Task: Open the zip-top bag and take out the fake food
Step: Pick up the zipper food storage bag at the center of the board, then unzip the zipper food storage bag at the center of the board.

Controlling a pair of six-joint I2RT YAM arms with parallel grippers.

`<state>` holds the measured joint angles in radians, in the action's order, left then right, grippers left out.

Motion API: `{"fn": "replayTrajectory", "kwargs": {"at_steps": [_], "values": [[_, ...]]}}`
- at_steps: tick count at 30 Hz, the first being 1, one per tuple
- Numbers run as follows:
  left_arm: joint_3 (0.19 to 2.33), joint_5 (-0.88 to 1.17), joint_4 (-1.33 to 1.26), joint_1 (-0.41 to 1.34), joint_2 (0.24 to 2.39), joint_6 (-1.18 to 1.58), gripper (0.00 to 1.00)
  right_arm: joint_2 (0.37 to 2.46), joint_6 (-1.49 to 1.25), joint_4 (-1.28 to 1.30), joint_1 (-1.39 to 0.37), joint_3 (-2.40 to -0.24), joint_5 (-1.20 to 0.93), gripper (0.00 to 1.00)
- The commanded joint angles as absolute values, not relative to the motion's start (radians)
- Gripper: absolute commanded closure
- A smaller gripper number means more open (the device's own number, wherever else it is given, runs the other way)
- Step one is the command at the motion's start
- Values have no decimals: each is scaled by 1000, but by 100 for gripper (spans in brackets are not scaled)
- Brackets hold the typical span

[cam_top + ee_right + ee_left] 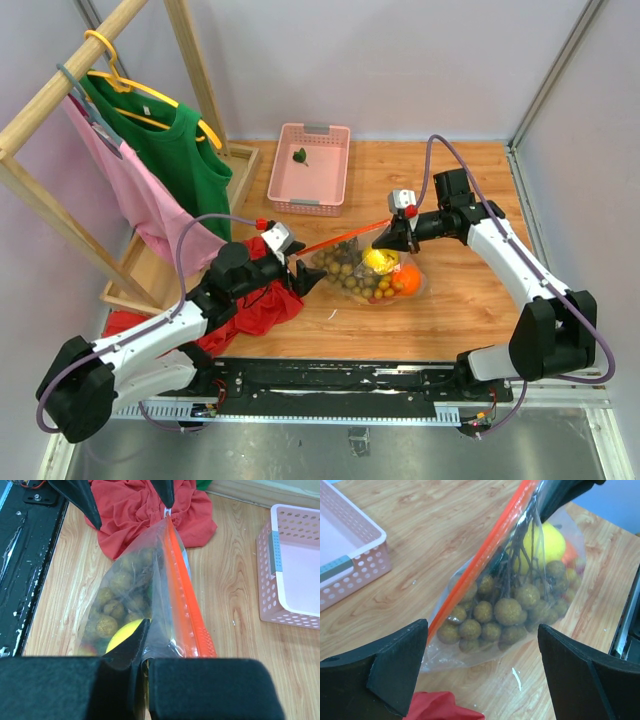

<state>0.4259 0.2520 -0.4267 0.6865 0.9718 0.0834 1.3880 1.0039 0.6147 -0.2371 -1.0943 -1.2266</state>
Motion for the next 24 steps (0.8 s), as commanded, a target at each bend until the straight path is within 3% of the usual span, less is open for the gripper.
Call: {"fn": "replayTrajectory", "kwargs": {"at_steps": [1,24], "values": [[404,300,-506,681,988,44,6,1396,1092,699,-225,-1135,-1230,99],[331,323,-709,679,1058,9,10,1370,1221,721,-213,-1114,-1185,95]]}}
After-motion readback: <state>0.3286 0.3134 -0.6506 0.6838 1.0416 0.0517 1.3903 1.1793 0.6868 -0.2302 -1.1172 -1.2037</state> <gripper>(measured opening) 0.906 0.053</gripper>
